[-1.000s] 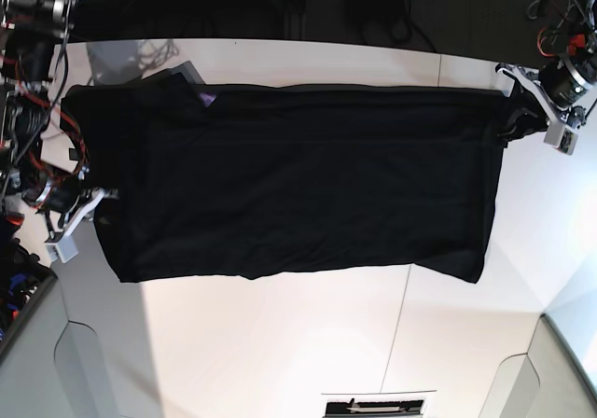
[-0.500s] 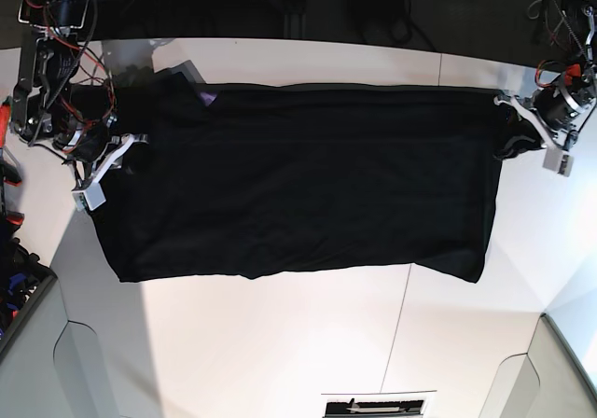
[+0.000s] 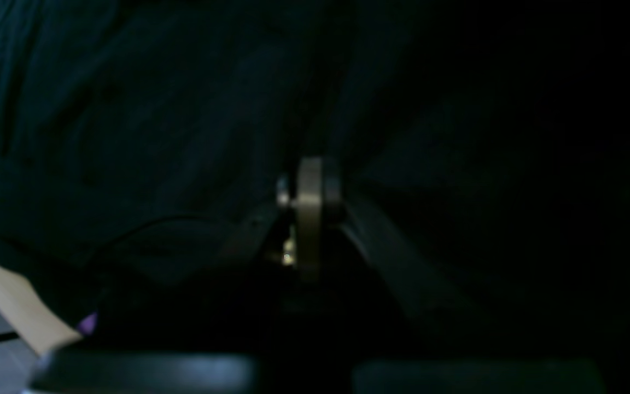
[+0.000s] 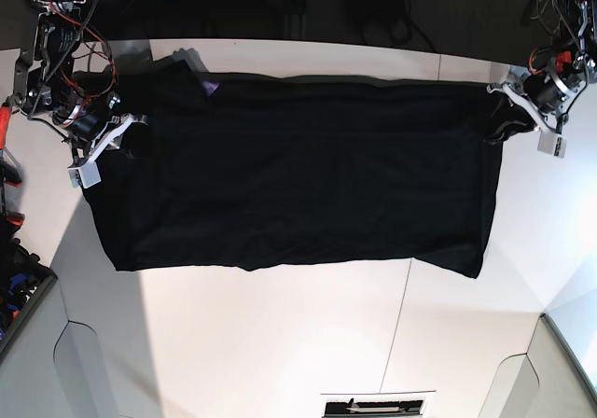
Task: Layout the t-shirt on the table in an organized manner, then fold the t-shirt properly
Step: 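Lower the folded edge with both grippers and smooth it flat, then release the shirt with the right gripper and move it along the edge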
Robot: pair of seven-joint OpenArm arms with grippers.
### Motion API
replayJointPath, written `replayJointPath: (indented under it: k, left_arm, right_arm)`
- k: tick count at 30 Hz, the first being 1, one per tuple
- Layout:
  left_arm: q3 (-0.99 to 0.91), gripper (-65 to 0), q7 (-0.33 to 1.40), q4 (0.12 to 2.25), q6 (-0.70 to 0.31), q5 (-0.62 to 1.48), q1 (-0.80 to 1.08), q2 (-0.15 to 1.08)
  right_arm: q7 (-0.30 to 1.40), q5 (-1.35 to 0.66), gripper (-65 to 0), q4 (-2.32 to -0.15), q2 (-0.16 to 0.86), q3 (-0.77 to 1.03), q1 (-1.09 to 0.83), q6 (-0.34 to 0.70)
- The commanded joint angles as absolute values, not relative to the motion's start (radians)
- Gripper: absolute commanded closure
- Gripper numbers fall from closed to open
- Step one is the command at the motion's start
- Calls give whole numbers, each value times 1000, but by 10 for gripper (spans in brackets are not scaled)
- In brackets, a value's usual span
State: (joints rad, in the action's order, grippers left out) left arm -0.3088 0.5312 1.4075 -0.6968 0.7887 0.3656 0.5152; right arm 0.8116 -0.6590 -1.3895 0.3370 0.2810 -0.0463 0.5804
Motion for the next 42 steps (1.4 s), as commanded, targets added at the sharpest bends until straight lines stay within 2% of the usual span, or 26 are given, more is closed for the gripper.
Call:
replayJointPath:
  k: [1, 16, 25, 26, 30, 32, 38, 42]
  left_arm:
    - [-318, -71, 562, 1425, -698, 779, 384, 531]
    - [-379, -71, 570, 1639, -698, 789, 446, 536]
    - [-397, -72, 622, 1656, -698, 845, 451, 630]
    - [-397, -72, 618, 1656, -698, 864, 448, 638]
    - [-397, -72, 618, 1656, -698, 879, 416, 643]
    - [-393, -72, 621, 1656, -698, 877, 398, 643]
    - [-391, -72, 641, 1654, -698, 875, 406, 643]
    - [-391, -72, 640, 1654, -698, 875, 408, 643]
  right_arm:
    - [863, -618, 0, -1401, 348, 291, -62, 573]
    - [848, -655, 0, -1556, 349, 427, -86, 573]
    - [722, -625, 0, -1578, 376, 512, 16, 558]
    - [698, -606, -35, -1567, 381, 511, 36, 547]
    - [648, -561, -271, -1461, 396, 510, 151, 527]
    - [626, -537, -331, -1362, 399, 508, 230, 519]
    - [549, -435, -336, -1006, 399, 508, 464, 496]
    - [538, -425, -336, -802, 390, 507, 546, 513]
